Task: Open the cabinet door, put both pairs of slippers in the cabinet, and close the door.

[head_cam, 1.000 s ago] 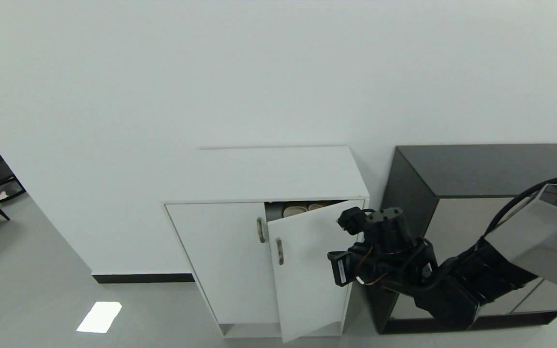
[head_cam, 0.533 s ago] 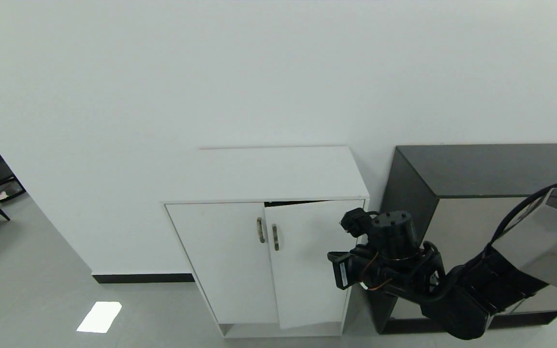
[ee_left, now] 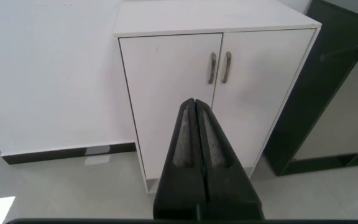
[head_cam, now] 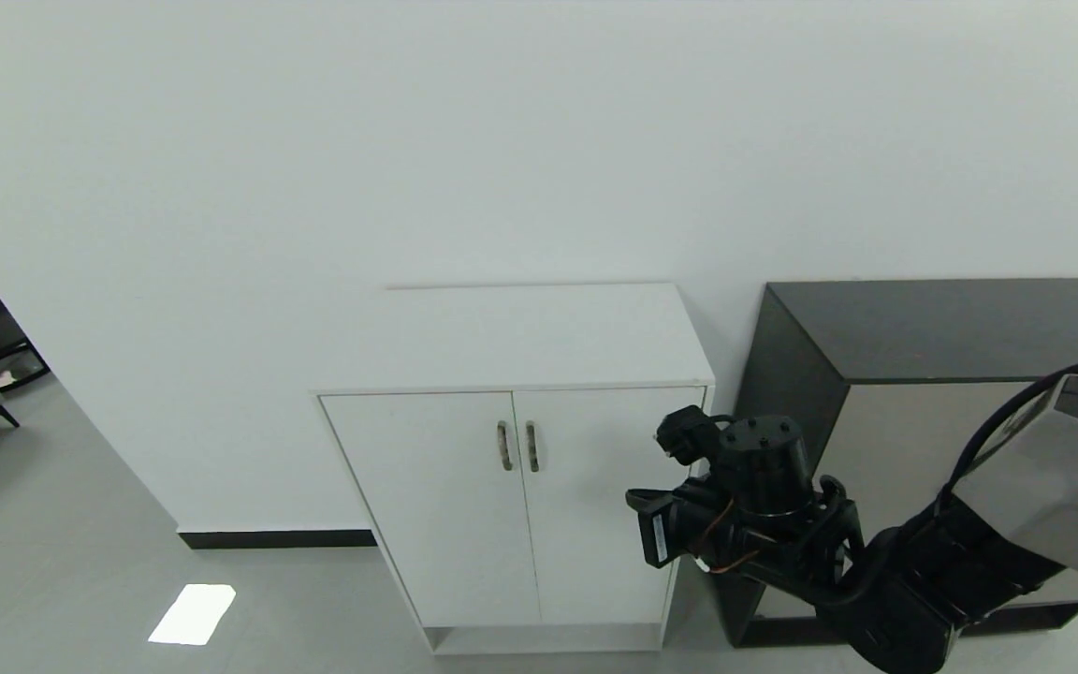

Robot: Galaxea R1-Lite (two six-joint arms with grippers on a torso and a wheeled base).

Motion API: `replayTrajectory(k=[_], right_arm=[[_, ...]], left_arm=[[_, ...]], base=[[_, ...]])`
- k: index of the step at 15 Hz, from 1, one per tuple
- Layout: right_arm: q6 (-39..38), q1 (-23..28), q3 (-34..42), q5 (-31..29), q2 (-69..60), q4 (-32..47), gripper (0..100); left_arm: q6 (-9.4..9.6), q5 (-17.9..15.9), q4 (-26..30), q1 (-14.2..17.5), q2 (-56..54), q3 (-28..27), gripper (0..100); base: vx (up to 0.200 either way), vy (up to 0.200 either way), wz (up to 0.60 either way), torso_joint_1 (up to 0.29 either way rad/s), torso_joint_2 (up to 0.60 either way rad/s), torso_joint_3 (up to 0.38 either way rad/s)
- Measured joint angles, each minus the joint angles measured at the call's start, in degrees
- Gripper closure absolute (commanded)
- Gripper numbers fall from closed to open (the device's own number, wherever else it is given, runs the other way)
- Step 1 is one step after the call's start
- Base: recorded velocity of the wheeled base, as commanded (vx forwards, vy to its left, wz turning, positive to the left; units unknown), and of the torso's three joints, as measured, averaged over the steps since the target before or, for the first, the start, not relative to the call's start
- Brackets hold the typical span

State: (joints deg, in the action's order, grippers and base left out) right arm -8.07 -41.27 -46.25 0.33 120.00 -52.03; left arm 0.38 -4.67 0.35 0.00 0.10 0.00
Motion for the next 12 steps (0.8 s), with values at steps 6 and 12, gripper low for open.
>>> replayTrajectory(k=[6, 12], right_arm=[[-0.09, -2.04, 2.35, -0.06, -0.02, -2.19, 100], [-0.29, -3.35, 2.12, -0.01, 1.8, -2.71, 100]], left_arm=[[0.0, 0.0, -0.02, 0.0, 0.0, 0.0, 100], [-0.11, 0.0, 0.0, 0.0, 0.0, 0.0, 100]], base=[[0.2, 0.0, 0.0, 0.003, 0.0, 0.002], [0.067, 0.0, 0.0, 0.0, 0.0, 0.002]])
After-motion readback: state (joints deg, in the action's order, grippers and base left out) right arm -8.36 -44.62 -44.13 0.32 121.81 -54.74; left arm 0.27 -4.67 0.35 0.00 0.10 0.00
